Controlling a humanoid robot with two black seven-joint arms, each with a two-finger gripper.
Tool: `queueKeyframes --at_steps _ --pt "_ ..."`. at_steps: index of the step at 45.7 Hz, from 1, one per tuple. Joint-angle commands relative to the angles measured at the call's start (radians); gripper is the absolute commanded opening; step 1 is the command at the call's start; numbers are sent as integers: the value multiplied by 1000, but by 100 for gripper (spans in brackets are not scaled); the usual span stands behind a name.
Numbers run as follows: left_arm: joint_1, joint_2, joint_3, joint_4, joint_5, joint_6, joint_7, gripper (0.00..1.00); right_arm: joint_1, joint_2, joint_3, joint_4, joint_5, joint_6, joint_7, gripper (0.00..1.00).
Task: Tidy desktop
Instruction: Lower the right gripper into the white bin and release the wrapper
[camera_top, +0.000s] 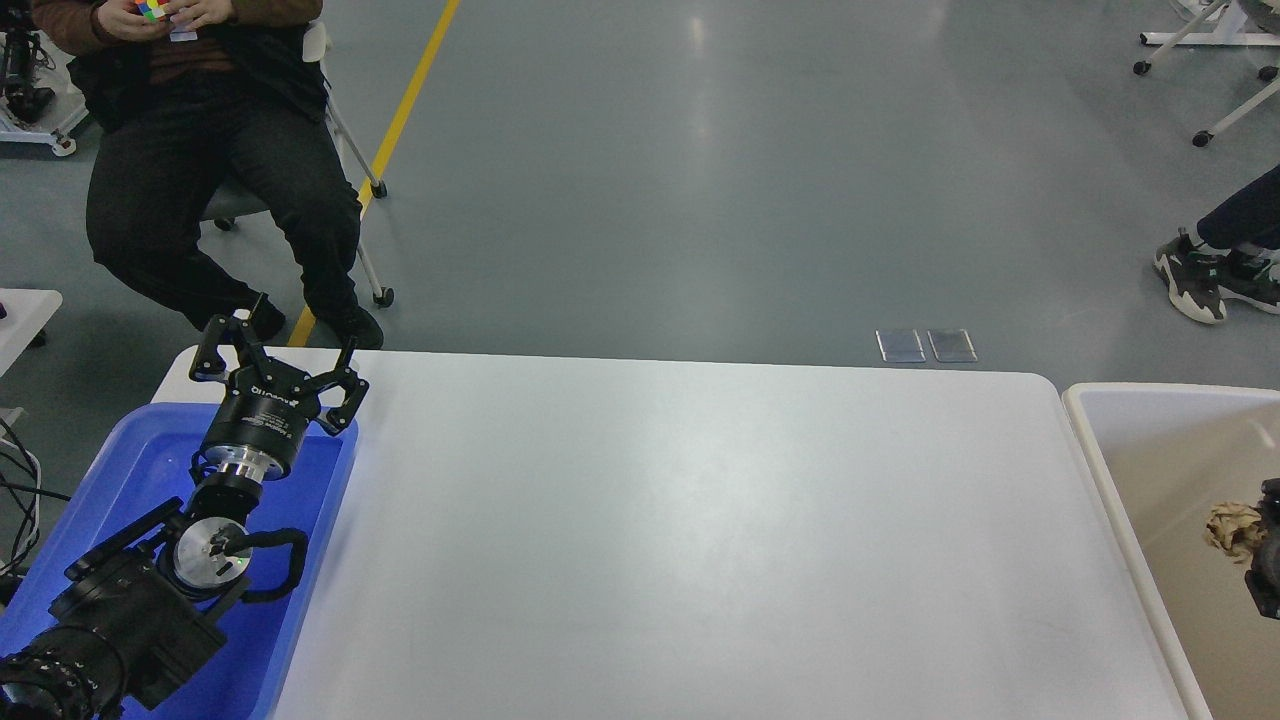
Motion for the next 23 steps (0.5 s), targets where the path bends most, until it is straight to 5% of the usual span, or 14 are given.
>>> queueKeyframes --at_steps 1,7,8,9,10,23 --pt "0 0 0 0 0 1 -1 100 -4 27 98 1 25 -43 -71 0" --pt "0 0 0 0 0 1 -1 100 -2 28 120 1 26 -52 -82 0" --pt "0 0 0 0 0 1 -1 100 0 28 129 -1 26 -57 -85 23" --pt "0 0 0 0 0 1 -1 100 3 28 143 -1 28 -60 -85 67" --pt "0 0 0 0 0 1 -1 100 6 28 156 -1 31 -69 -88 100" --pt "0 0 0 0 0 1 -1 100 29 19 209 1 40 -92 -85 100"
